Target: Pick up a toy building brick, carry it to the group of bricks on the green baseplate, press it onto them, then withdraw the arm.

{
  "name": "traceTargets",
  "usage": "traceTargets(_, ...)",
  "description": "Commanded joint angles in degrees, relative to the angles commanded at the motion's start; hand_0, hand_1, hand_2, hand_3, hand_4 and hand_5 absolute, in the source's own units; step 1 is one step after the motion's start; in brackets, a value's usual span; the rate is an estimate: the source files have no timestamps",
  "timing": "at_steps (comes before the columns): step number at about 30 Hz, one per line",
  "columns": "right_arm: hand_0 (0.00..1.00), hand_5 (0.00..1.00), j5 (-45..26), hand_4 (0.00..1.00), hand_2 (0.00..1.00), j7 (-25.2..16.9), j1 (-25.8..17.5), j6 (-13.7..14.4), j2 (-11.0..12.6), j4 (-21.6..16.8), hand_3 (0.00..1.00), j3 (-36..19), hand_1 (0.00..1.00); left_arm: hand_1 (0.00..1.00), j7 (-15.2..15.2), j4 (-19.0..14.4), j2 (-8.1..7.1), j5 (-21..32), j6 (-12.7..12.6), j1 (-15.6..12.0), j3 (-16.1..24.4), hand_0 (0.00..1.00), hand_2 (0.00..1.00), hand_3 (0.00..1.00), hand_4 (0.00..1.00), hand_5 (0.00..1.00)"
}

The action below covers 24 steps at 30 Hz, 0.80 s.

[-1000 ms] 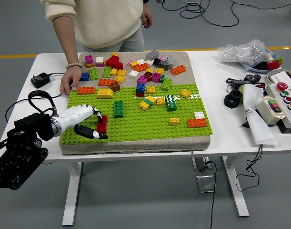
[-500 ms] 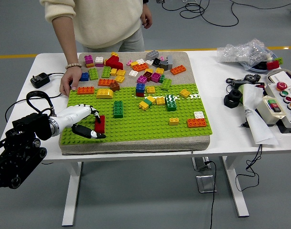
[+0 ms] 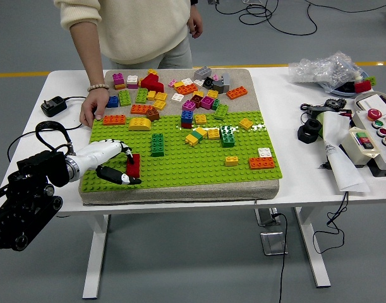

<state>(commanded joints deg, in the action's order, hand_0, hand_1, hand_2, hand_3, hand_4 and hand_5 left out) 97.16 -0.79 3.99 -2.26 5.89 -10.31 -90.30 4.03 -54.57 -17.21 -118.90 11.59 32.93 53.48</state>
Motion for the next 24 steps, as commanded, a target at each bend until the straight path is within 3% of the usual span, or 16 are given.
traceTargets(18, 0.777, 0.778, -0.34, 0.998, 0.749, 0.01, 0.15, 0.07, 0.04, 0.0, 0.767, 0.08, 0.705, 0.998, -0.25, 0.59, 0.61, -0.54, -0.03, 0.09, -0.49, 0.998, 0.908, 0.637, 0.993, 0.603)
traceTargets(24, 0.777, 0.778, -0.26, 0.998, 0.75, 0.04, 0.07, 0.06, 0.13, 0.0, 0.767, 0.01, 0.705, 0.998, -0.53, -4.57, -0.67, 0.21, 0.76, -0.46, 2.55, 0.998, 0.897, 0.635, 0.994, 0.603)
